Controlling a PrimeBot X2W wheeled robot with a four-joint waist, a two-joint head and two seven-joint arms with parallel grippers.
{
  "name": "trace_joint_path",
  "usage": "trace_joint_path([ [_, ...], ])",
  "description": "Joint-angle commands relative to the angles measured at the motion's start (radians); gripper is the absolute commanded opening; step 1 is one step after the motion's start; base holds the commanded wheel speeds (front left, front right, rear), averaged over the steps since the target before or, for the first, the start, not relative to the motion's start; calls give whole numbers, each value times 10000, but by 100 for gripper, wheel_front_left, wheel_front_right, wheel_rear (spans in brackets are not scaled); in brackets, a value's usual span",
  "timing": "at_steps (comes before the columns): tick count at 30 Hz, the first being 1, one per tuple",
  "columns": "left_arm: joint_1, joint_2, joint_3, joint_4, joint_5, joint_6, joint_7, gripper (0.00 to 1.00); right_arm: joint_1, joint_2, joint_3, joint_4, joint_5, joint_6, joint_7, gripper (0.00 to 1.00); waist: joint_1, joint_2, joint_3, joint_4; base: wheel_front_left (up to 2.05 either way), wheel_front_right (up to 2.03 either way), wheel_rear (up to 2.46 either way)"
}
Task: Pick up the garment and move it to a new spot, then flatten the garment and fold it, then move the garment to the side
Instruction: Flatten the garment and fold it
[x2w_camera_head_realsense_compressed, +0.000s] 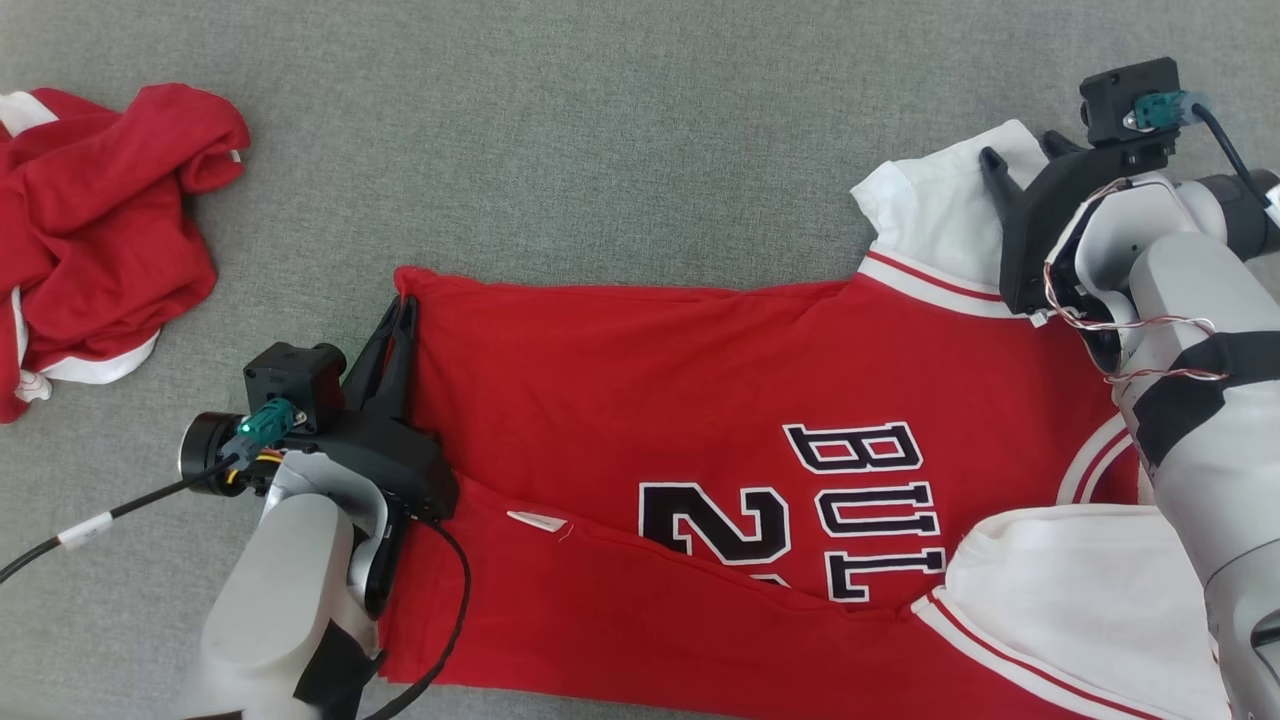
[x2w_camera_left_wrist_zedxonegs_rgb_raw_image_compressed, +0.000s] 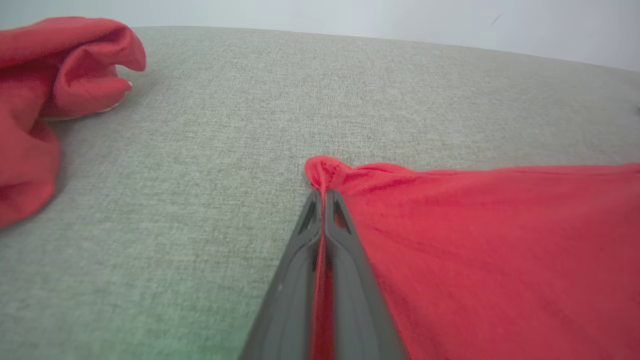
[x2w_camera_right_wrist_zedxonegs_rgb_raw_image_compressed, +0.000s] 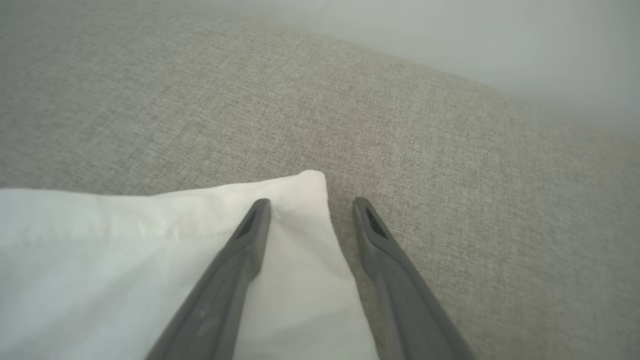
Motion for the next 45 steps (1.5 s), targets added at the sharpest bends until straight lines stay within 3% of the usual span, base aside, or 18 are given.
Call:
trace_joint_path([
  [1, -135, 45, 17, -45, 66, 30, -15, 0, 4, -47, 142, 136, 82, -29, 12, 9, 0, 1, 2, -13, 0, 0, 0],
  [2, -142, 53, 31, -79, 74, 30, -15, 0, -36, -95, 101, 160, 164, -29, -35, 0, 0, 1, 0, -22, 0, 0, 0],
  [11, -363, 282, 389, -618, 315, 29, -22, 0, -891, -558, -728, 417, -649, -29, -1764, 0, 0, 1, 61, -144, 0, 0, 0],
  [18, -261, 399, 535, -983, 425, 29, -22, 0, -866, -269, -1312, 764, -1141, -29, -2791, 0, 0, 1, -142, -315, 0, 0, 0],
  [26, 705, 604, 1002, -1380, 426, 28, -22, 0, 137, 669, -2000, 955, -638, -29, -4158, 0, 0, 1, -1123, -1094, 0, 0, 0],
  [34, 1913, 635, 1476, -1968, 578, 27, -22, 0, 1757, 916, -1715, -249, 96, -29, -4592, 0, 0, 1, -1880, -1638, 0, 0, 0],
  [45, 3451, 439, 2007, -2309, 609, 25, -22, 0, 5179, 1210, -1805, -3446, 1141, -29, -4657, 0, 0, 1, -2609, -2169, 0, 0, 0],
])
